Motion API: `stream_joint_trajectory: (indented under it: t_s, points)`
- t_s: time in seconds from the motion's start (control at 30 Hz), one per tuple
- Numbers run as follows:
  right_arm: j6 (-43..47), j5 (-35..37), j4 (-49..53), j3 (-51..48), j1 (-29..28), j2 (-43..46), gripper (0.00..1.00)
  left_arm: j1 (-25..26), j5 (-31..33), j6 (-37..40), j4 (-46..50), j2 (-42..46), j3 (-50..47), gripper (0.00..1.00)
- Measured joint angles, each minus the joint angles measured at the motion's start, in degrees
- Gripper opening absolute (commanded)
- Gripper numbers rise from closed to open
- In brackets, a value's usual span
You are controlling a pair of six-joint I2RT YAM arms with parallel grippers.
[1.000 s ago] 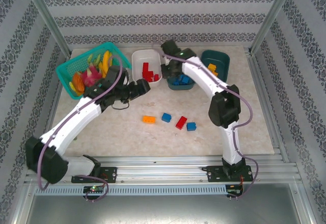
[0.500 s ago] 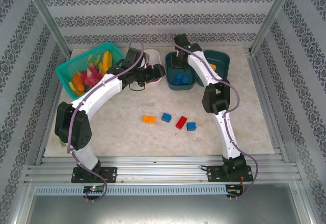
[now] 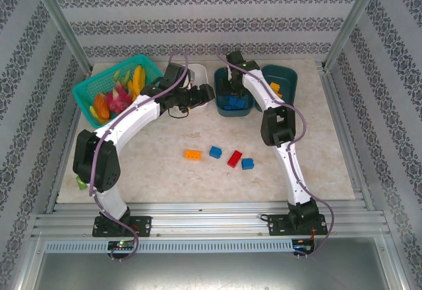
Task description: Sort the legos into containers by color
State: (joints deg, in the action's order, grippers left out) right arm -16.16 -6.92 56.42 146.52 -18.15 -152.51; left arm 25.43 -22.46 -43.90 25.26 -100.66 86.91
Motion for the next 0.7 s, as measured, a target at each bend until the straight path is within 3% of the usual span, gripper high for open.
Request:
stream_joint_trajectory:
  t_s: [0.17,0.37,0.53,0.7]
  points:
    - [-0.04,1.31,0.31,-0.46,-0.87,1.90,0.61,0.00,0.22,0.00,0.17,0.79,-0.59,0.82]
    - [-1.90,3.91,-2.84,-10.34,-2.01,16.39,0.61,0.00,0.44,1.33,3.96,5.05,-2.89,0.81]
    - [-5.22,3.32,-10.38,-27.26,-2.38,35.69,0.61,0.07,0.20,5.11,7.61,9.86,-4.83,0.79]
    - [-9.51,0.55,-15.65,-50.18,-3.48,54.36,0.61,2.25,0.07,11.52,11.72,12.02,-6.71,0.75]
